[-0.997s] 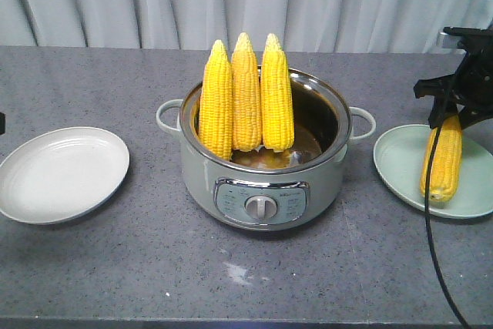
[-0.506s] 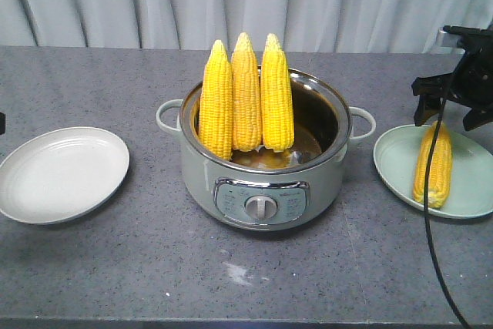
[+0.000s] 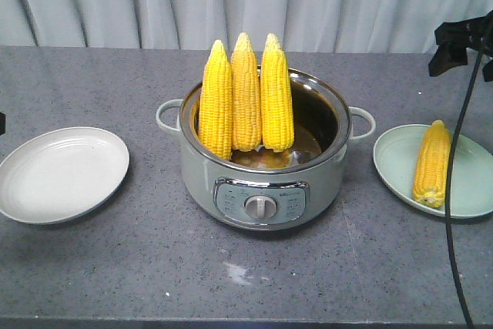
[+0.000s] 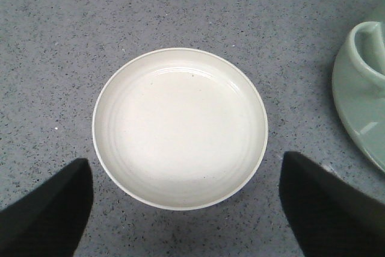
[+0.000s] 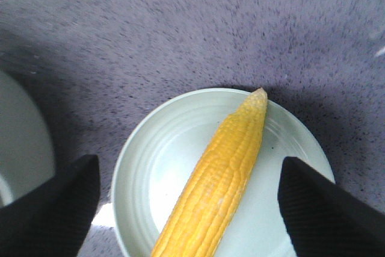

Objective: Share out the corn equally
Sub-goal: 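Lower the cob onto the pale green plate and open the right gripper, then reach the left gripper into the pot and grasp a corn cob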

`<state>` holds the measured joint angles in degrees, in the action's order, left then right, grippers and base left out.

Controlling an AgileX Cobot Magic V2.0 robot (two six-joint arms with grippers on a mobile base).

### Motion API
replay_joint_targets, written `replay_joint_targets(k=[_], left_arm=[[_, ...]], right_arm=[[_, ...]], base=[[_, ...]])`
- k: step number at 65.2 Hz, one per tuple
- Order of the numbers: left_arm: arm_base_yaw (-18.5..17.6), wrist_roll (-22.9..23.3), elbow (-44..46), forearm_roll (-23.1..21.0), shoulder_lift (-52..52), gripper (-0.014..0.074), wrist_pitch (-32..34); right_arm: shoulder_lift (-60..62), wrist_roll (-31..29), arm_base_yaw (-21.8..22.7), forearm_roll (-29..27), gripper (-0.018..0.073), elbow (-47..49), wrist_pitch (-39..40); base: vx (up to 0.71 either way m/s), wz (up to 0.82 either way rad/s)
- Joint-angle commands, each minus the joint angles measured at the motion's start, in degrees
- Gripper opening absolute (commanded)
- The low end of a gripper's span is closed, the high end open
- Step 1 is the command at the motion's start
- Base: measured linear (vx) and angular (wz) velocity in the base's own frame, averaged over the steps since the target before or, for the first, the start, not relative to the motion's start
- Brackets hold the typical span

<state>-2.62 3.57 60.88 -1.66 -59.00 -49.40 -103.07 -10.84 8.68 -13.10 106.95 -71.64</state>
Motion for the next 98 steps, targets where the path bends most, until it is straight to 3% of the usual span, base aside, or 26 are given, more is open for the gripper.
replay_joint_targets(k=[1,20,38,55,72,82,98], left_arm=[[0.21,0.66,1.97,-0.53,0.54,0.0593,3.64],[0.21,0.66,1.97,-0.58,0.54,0.0593,3.63],[0.21,0.66,1.97,-0.58,0.54,0.0593,3.38],[0.21,0.66,1.97,-0.58,0.54,0.0593,3.59],[0.21,0.82,2.02,-0.95,0.54,0.0593,3.70],[-0.10,-3.22,4.28,-5.23,0.49,0.0593,4.78],[-5.14,-10.22,14.61,-14.61,-7.17,0.0593,3.10]], right_arm=[[7.31,-2.08,-0.42,-1.25,0.0594,-2.13,-0.37],[24.01,-5.65,-0.42,-1.30,0.0594,-22.89,11.64],[37.93,-6.61,-0.42,-1.47,0.0594,-36.18,15.82],[47.44,-6.61,-0.42,-1.41,0.0594,-43.54,16.63],[49.18,-6.61,-0.42,-1.27,0.0594,-45.76,16.78],[49.18,-6.61,-0.42,-1.44,0.0594,-45.76,16.99],[49.18,-6.61,-0.42,-1.46,0.0594,-45.76,16.98]], base=[[0.00,0.00],[0.00,0.00],[0.00,0.00],[0.00,0.00],[0.00,0.00],[0.00,0.00],[0.00,0.00]])
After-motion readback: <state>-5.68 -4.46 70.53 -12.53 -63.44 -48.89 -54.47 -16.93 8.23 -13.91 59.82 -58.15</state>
